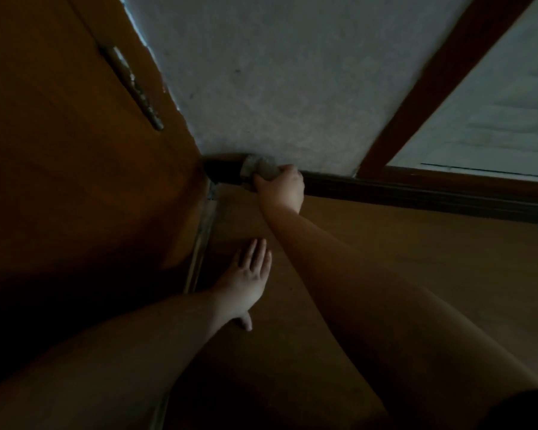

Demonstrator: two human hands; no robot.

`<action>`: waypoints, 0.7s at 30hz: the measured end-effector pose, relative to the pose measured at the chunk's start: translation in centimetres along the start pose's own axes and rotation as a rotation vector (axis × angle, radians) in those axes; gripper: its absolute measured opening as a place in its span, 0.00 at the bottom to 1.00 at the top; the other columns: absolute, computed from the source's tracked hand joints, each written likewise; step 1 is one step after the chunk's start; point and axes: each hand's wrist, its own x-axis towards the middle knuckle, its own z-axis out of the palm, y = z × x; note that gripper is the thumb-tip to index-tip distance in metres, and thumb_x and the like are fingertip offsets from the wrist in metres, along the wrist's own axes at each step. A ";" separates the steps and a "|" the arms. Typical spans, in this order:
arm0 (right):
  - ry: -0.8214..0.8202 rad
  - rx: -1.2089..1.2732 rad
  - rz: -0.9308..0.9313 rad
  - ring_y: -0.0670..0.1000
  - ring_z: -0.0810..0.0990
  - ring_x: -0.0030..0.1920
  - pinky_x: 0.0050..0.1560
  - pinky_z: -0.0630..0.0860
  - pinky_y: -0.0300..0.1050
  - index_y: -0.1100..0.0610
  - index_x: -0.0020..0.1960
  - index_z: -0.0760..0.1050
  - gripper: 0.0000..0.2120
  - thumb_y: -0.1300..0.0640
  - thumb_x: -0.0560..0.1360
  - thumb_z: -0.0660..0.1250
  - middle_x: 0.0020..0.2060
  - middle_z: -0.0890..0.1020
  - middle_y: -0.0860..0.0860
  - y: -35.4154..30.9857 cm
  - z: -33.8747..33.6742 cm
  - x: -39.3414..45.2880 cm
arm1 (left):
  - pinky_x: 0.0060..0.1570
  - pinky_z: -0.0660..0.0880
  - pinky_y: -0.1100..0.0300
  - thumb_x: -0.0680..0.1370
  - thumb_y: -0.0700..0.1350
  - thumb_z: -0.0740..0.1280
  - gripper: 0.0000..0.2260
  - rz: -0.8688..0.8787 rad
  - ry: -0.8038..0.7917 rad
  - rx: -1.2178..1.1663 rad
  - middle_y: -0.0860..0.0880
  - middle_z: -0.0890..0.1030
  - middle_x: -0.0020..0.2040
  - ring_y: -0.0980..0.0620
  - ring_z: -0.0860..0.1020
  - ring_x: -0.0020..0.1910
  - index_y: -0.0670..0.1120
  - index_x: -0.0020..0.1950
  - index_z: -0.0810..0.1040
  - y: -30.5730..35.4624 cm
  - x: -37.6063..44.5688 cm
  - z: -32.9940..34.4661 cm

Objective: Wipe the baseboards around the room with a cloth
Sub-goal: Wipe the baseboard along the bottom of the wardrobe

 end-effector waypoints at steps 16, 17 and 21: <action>0.261 -0.289 -0.004 0.55 0.78 0.57 0.51 0.70 0.43 0.57 0.62 0.74 0.20 0.53 0.73 0.73 0.56 0.79 0.55 13.3 -22.9 3.4 | 0.71 0.34 0.36 0.63 0.79 0.64 0.63 0.336 0.153 0.206 0.46 0.18 0.71 0.44 0.20 0.69 0.52 0.74 0.23 2.5 3.9 -1.6; 0.274 -0.307 0.007 0.55 0.78 0.57 0.51 0.70 0.43 0.57 0.62 0.74 0.20 0.53 0.73 0.73 0.57 0.79 0.55 13.9 -23.9 3.7 | 0.71 0.35 0.35 0.64 0.78 0.64 0.62 0.344 0.161 0.196 0.46 0.19 0.72 0.44 0.21 0.71 0.52 0.75 0.25 3.3 4.2 -2.1; 0.409 -0.239 0.138 0.55 0.78 0.58 0.54 0.72 0.45 0.58 0.64 0.72 0.21 0.53 0.74 0.73 0.58 0.78 0.55 16.2 -28.2 4.0 | 0.72 0.37 0.34 0.66 0.77 0.64 0.58 0.380 0.181 0.178 0.49 0.23 0.75 0.44 0.26 0.74 0.52 0.78 0.30 5.9 5.1 -3.7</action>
